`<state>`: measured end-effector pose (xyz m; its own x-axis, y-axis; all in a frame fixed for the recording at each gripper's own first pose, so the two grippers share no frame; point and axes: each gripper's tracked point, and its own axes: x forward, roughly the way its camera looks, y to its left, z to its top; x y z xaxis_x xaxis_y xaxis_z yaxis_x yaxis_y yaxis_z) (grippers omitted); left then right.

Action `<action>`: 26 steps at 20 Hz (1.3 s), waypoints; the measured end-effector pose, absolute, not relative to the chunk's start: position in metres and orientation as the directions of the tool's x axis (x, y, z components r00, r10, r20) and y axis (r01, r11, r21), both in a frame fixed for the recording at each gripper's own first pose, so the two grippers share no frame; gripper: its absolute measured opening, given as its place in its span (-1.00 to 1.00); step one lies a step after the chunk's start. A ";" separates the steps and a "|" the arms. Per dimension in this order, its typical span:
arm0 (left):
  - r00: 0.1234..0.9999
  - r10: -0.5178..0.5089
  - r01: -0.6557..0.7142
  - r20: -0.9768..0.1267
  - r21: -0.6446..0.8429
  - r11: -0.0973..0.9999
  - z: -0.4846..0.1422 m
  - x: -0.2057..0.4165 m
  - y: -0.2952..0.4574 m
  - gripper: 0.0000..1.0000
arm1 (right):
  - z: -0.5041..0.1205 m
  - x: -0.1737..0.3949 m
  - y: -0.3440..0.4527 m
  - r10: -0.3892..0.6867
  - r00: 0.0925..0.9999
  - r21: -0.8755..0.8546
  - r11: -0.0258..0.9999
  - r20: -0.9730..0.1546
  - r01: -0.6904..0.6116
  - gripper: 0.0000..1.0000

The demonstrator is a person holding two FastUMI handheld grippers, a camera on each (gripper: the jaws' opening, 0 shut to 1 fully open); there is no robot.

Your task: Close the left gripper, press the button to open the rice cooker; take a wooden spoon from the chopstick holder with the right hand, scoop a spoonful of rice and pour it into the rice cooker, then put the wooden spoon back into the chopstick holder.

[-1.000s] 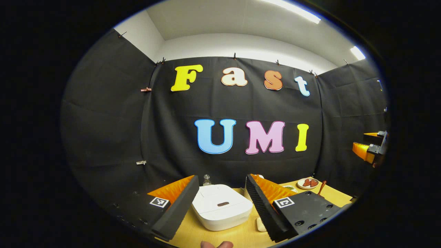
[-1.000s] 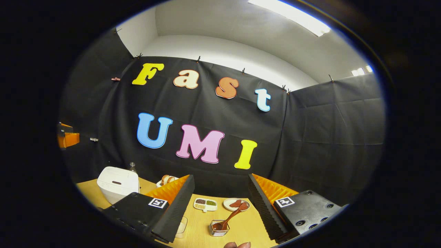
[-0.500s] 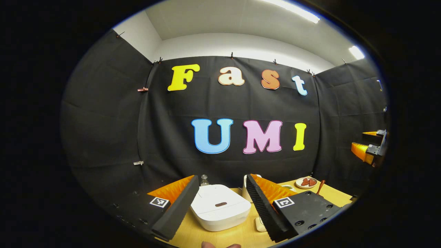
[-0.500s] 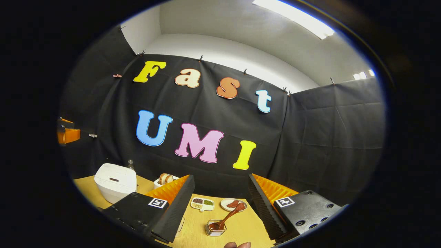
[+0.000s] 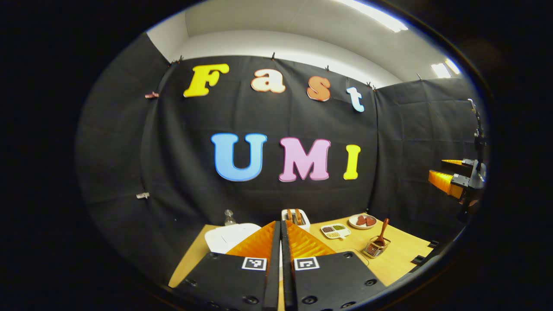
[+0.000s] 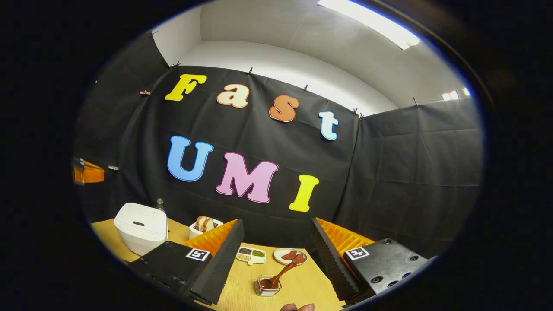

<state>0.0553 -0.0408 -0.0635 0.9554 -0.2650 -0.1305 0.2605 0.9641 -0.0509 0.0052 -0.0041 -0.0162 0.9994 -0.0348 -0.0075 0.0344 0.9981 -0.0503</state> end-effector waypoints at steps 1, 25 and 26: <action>0.950 -0.268 0.260 -0.162 -0.070 0.963 -0.072 0.064 -0.036 -0.77 | -0.019 0.005 -0.007 -0.043 0.999 -0.052 0.998 -0.014 0.042 0.94; 0.468 -0.369 0.563 -0.803 -0.051 0.825 -0.271 0.211 0.001 -0.87 | -0.064 -0.033 -0.065 -0.246 0.959 -0.108 0.967 -0.140 0.232 0.94; 0.459 -0.362 0.565 -0.811 -0.048 0.824 -0.273 0.209 0.004 -0.87 | -0.063 -0.034 -0.065 -0.248 0.959 -0.106 0.966 -0.138 0.234 0.94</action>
<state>0.2093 0.0040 -0.2733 0.4592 -0.3623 -0.8111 0.5649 0.8237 -0.0481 -0.0338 -0.0649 -0.0627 0.9590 -0.2477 -0.1379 0.2344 0.9664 -0.1058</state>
